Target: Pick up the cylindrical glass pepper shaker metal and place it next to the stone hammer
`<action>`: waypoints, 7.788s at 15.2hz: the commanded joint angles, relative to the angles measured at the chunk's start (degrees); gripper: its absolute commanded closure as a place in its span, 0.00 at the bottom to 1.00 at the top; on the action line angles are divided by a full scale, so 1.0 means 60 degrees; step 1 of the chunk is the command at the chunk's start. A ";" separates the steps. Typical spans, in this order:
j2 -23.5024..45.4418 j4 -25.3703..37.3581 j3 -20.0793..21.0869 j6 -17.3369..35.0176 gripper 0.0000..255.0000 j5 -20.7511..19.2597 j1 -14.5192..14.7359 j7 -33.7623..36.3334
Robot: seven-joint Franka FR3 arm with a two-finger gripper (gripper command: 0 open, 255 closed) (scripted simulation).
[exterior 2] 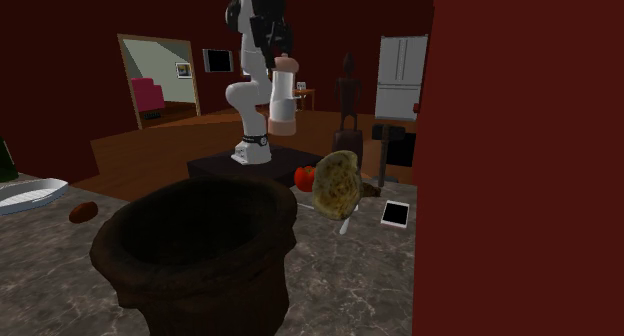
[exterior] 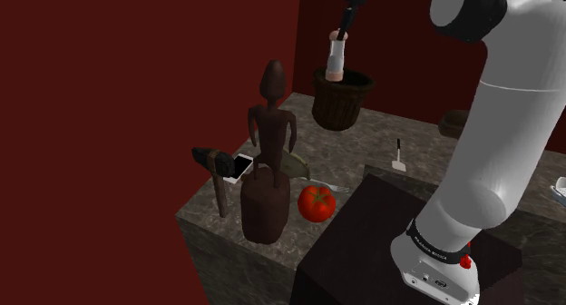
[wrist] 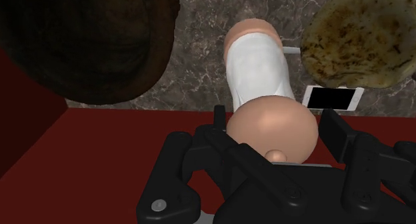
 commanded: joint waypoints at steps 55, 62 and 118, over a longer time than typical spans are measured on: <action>-0.1762 -0.4499 0.4447 0.3699 1.00 -0.2314 0.4789 0.9114; -0.1619 -0.5228 0.4446 0.4570 1.00 -0.2295 0.4787 0.9101; 0.0534 -0.4175 0.4156 0.4773 0.00 0.1655 0.4042 0.9486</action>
